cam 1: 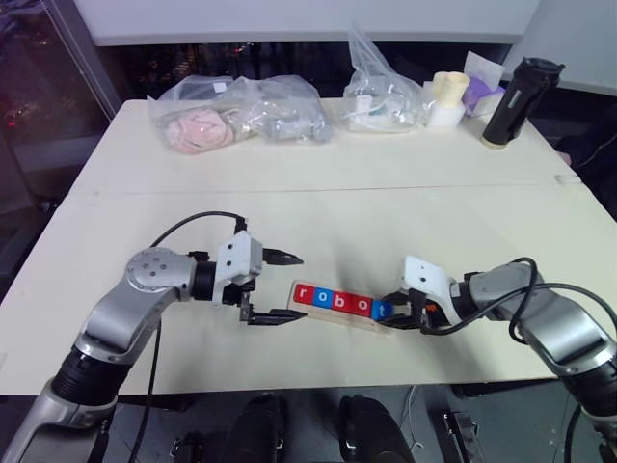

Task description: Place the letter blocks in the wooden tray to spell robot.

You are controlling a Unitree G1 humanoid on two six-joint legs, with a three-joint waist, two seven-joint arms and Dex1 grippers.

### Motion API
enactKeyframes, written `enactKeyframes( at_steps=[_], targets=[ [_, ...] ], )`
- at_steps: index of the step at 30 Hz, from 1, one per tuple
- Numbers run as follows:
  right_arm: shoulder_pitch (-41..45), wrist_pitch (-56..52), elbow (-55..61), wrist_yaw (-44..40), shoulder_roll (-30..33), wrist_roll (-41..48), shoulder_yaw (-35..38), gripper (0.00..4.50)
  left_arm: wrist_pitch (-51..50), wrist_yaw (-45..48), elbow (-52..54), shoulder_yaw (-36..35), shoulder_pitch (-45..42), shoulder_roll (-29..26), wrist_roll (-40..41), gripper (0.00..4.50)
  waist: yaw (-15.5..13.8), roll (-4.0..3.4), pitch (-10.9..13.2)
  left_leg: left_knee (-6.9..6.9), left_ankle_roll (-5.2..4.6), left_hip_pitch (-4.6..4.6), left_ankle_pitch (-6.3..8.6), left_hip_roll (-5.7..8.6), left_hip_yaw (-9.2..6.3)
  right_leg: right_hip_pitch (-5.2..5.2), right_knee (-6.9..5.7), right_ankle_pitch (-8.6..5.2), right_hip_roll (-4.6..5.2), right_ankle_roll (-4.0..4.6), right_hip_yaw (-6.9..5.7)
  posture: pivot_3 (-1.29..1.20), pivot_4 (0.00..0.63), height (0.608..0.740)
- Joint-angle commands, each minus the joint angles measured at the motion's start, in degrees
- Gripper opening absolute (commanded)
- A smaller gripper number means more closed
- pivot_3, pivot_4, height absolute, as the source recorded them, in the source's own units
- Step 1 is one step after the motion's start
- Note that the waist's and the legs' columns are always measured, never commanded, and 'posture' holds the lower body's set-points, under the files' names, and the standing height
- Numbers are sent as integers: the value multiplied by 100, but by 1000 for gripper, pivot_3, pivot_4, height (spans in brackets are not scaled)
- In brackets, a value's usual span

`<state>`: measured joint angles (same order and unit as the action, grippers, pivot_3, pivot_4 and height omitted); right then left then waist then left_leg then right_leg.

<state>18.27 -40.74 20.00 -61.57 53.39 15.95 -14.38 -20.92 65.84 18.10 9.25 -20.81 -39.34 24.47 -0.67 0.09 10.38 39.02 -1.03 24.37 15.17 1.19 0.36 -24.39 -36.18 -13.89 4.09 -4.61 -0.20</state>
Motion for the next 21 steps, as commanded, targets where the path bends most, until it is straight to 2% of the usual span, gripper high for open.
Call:
enactKeyframes(
  at_steps=[1,2,3,21],
  targets=[
    [97,45,110,-3,-15,-3,78,3663,16,-24,179,-157,-10,-11,117,4500,0,0,0,0,0,0,0,0,0,0,0,0,0,0,0,0,150,740],
    [119,46,94,3,-22,-12,74,4283,15,-22,171,-154,-18,-7,118,4500,0,0,0,0,0,0,0,0,0,0,0,0,0,0,0,0,150,740],
    [134,51,85,-2,-23,-16,71,4441,15,-21,165,-151,-24,-4,117,4500,0,0,0,0,0,0,0,0,0,0,0,0,0,0,0,0,150,740],
    [176,198,-117,187,98,-25,625,4441,42,-11,176,-116,-9,26,112,4500,0,0,0,0,0,0,0,0,0,0,0,0,0,0,0,0,150,740]
  ],
)
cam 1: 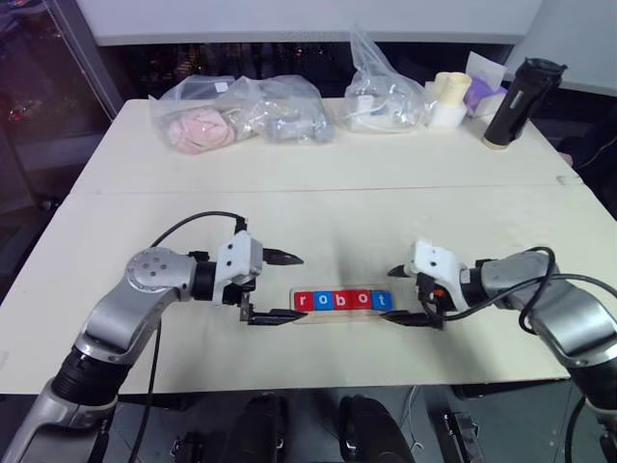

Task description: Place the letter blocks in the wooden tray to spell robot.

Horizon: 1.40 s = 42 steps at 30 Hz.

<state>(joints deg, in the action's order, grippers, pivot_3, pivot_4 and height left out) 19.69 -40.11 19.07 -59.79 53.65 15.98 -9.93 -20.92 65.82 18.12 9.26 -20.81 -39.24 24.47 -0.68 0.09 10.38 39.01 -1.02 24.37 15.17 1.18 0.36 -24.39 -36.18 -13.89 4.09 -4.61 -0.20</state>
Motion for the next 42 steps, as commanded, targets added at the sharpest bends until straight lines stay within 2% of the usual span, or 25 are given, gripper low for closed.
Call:
enactKeyframes(
  at_steps=[1,23,28,33,42],
  targets=[
    [3,164,-49,-6,85,-39,176,4441,42,0,163,-110,-28,20,110,4500,0,0,0,0,0,0,0,0,0,0,0,0,0,0,0,0,150,740],
    [19,639,-527,99,-173,-378,55,4441,-1,-2,195,-118,-41,10,122,4500,-1,0,0,1,0,0,0,0,0,1,-1,0,-3,-1,-1,0,150,740],
    [-113,461,-173,-126,91,-157,287,4441,-11,-9,204,-132,-22,-3,130,4500,-3,0,0,1,-1,0,0,0,0,1,-1,1,-3,-1,-1,0,150,740],
    [-100,594,-389,-60,195,-259,398,4441,-15,-3,194,-121,-25,3,135,4500,-1,0,0,4,-1,-2,0,0,1,5,-1,0,-3,-1,-2,0,150,740],
    [59,872,-770,72,-69,-524,172,4441,-23,19,215,-126,-20,-7,146,4500,1,0,0,4,-1,-3,-1,0,1,5,-3,1,-5,-1,-2,0,150,740]
  ],
)
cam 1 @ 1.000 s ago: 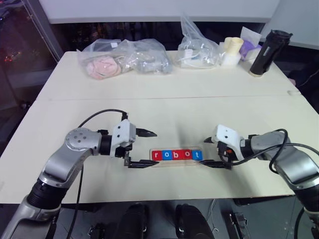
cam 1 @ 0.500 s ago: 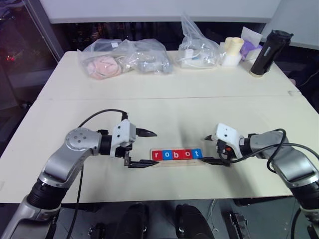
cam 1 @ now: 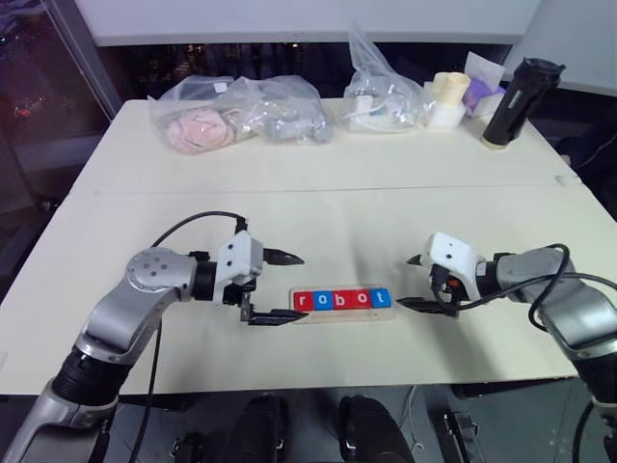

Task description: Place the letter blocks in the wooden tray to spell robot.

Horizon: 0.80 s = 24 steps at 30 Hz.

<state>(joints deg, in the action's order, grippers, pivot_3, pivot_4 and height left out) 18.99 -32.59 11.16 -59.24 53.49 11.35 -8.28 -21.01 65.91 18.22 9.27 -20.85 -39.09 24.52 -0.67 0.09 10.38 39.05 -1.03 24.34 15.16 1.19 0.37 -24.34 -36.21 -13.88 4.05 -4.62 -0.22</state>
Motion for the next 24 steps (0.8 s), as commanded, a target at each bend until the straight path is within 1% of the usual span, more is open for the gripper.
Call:
enactKeyframes(
  at_steps=[1,16,20,23,24],
  targets=[
    [136,131,9,21,-72,-75,-1,4441,-17,12,211,-131,-9,-27,146,4500,-1,0,0,0,0,0,0,0,0,0,0,0,-1,0,0,0,150,740],
    [245,130,57,-69,-258,-130,-150,4441,-57,-19,277,-187,94,-152,186,4500,1,0,0,2,-1,0,0,0,0,1,-1,1,-4,-1,0,0,150,740],
    [191,161,83,-98,-113,-150,-30,4441,-47,-4,276,-195,114,-161,183,4500,1,0,0,2,0,-1,0,0,0,1,-1,1,-4,-2,0,0,150,740],
    [-25,57,328,-210,171,-14,260,4441,-67,15,254,-258,139,-201,219,4500,-11,0,0,2,-1,0,0,0,0,1,-1,1,-4,-1,-1,0,150,740],
    [-191,-105,559,-283,291,158,443,4441,-75,35,243,-301,156,-231,245,4500,-16,-1,0,2,0,0,0,0,0,1,-1,1,-4,-1,-1,0,150,740]
  ],
)
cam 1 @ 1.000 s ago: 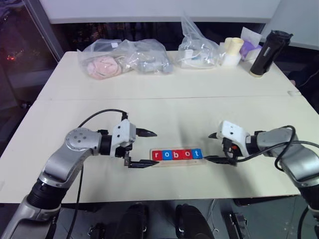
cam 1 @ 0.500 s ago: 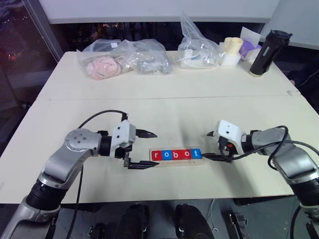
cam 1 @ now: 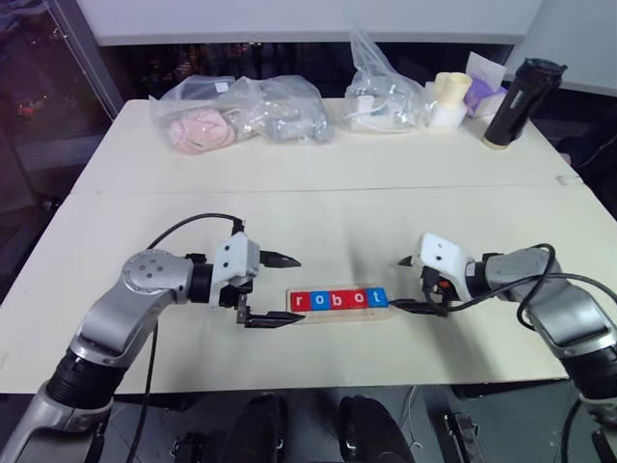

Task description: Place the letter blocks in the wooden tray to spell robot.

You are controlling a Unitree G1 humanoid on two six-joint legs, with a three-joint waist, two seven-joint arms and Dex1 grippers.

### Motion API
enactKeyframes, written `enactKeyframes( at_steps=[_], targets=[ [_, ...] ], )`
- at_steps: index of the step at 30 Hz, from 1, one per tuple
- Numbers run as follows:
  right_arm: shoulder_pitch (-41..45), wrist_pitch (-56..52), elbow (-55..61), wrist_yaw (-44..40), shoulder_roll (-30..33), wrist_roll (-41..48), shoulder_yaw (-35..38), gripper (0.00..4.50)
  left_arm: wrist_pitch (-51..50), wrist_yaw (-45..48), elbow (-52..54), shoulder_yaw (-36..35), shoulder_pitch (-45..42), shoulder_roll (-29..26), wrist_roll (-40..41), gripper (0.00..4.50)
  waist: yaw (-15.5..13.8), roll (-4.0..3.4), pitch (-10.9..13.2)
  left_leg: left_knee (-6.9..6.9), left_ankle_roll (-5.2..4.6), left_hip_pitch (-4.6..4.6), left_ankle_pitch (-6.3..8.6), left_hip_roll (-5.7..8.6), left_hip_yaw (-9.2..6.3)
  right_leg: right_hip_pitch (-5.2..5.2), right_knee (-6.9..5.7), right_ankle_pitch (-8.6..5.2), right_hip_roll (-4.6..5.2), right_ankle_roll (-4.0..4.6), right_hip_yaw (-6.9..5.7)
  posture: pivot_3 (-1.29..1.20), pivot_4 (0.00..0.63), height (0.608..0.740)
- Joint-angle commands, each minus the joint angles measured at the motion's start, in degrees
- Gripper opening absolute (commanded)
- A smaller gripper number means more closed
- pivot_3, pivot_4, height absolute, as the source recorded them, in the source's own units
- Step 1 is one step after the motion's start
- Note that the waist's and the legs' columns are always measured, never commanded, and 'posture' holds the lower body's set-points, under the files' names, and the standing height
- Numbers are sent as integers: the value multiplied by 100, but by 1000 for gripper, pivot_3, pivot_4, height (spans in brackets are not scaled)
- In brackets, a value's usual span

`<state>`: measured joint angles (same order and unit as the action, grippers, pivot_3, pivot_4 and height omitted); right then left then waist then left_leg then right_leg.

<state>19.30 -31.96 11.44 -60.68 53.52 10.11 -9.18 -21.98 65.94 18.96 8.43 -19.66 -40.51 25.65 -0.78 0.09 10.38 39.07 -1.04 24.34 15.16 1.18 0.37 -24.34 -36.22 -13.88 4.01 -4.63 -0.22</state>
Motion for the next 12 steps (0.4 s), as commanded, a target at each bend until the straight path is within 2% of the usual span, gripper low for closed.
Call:
enactKeyframes(
  at_steps=[1,6,12],
  targets=[
    [-348,-285,704,-176,355,403,653,4441,28,52,163,-249,63,-108,146,4500,-2,0,0,0,0,1,0,1,0,0,0,0,1,0,0,0,150,740],
    [-1263,-1197,2006,-425,733,1402,1702,4441,-87,136,168,-474,296,-405,265,4500,10,-1,-1,-3,0,-1,1,-3,0,0,0,0,3,0,0,0,150,740],
    [-1530,-1819,2608,-187,787,1981,2383,4441,-141,351,154,-615,559,-738,290,4500,15,-1,-1,-2,0,-13,0,-5,0,9,0,0,8,5,0,0,150,740]
  ],
)
